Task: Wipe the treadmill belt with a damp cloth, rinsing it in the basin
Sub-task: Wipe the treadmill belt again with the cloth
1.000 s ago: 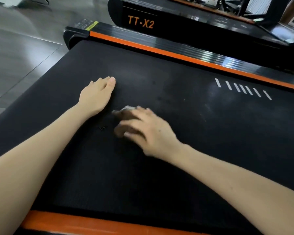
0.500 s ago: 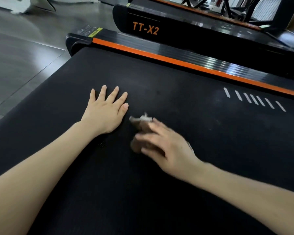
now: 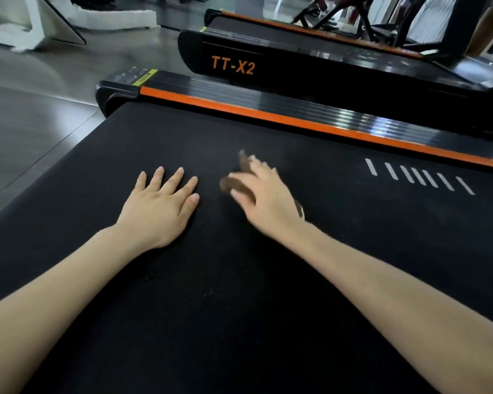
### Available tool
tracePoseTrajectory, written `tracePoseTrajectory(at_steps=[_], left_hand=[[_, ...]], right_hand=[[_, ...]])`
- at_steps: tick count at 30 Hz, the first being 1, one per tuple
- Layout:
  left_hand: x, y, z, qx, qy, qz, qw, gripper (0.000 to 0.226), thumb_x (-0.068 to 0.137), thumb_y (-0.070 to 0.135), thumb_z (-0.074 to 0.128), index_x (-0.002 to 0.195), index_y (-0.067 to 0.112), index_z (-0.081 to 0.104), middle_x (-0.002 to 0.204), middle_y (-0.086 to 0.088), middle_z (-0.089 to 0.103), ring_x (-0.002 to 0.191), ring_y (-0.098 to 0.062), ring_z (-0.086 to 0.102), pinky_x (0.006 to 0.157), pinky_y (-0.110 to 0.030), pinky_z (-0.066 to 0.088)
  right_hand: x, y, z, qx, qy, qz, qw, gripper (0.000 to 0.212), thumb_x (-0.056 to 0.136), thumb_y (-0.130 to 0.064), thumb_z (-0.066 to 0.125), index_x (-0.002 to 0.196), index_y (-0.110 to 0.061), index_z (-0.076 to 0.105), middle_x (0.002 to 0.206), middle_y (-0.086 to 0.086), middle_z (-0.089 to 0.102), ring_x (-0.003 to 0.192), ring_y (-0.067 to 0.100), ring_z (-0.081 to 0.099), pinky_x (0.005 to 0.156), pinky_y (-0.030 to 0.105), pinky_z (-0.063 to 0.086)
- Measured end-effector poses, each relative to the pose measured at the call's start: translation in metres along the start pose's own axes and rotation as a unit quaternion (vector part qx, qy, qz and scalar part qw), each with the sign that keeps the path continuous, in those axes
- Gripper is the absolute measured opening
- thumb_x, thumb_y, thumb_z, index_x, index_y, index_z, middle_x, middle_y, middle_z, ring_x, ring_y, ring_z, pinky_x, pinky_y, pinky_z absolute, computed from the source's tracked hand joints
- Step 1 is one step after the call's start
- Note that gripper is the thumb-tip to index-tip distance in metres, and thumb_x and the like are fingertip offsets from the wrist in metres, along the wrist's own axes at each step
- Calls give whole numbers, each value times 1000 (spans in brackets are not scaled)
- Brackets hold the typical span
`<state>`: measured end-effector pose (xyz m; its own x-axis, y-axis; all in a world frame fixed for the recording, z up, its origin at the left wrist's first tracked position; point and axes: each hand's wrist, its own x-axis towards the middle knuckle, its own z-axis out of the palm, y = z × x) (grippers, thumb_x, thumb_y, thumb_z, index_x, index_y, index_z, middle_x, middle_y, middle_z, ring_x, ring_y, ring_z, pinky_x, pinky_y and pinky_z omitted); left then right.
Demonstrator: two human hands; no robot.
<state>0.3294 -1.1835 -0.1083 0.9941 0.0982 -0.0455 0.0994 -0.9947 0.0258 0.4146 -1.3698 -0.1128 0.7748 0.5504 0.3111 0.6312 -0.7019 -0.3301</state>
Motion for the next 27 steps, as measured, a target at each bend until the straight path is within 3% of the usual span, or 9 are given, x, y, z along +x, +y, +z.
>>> tracePoseTrajectory(at_steps=[4,7,12,15,21,24,27], left_hand=[[9,-5,-2,18,-15,11,1000,56,96,47,3,150,32,-1,159,1,-5,146,-28,-5,117,-48,-1],[26,-5,-5,-3,-16,8,1000,55,96,49,5,150,34,3,159,3,-2,146,-28,-4,116,-50,-1],[53,3,0,-11,13,-15,1000,54,97,47,5,150,34,4,159,6,-1,146,-29,-4,114,-57,0],[55,2,4,-15,15,-14,1000,55,96,46,1,150,35,-1,159,6,-4,146,-29,-7,114,-56,-3],[57,4,7,6,19,-15,1000,55,95,46,-2,149,35,-9,159,6,-10,145,-29,-11,114,-56,-3],[60,4,7,2,22,-16,1000,55,95,46,-3,148,35,-10,159,6,-11,145,-29,-13,114,-57,-4],[60,6,7,-1,24,-17,1000,55,95,46,-2,148,36,-10,159,6,-11,145,-29,-13,114,-57,-4]], right_hand=[[-84,-19,-25,58,-79,-85,992,40,91,-41,47,126,-25,59,138,3,48,139,23,31,117,36,17],[-79,-7,-30,49,-71,-101,991,41,90,-45,46,124,-28,61,134,1,52,137,20,36,116,33,19],[5,32,-14,1,-13,15,1000,34,93,-37,52,123,-24,60,138,1,48,131,28,41,116,44,21],[54,56,-8,-48,17,77,996,33,96,-36,49,124,-23,58,140,0,45,125,31,44,110,42,27],[117,91,1,-129,87,277,948,37,98,-37,40,121,-11,53,127,15,48,112,40,49,97,50,39],[143,77,14,-121,64,278,951,41,99,-37,39,125,-8,51,132,18,45,121,43,41,101,53,35],[147,64,22,-109,40,190,975,41,100,-36,38,129,-10,50,133,15,45,124,39,39,101,49,37]])
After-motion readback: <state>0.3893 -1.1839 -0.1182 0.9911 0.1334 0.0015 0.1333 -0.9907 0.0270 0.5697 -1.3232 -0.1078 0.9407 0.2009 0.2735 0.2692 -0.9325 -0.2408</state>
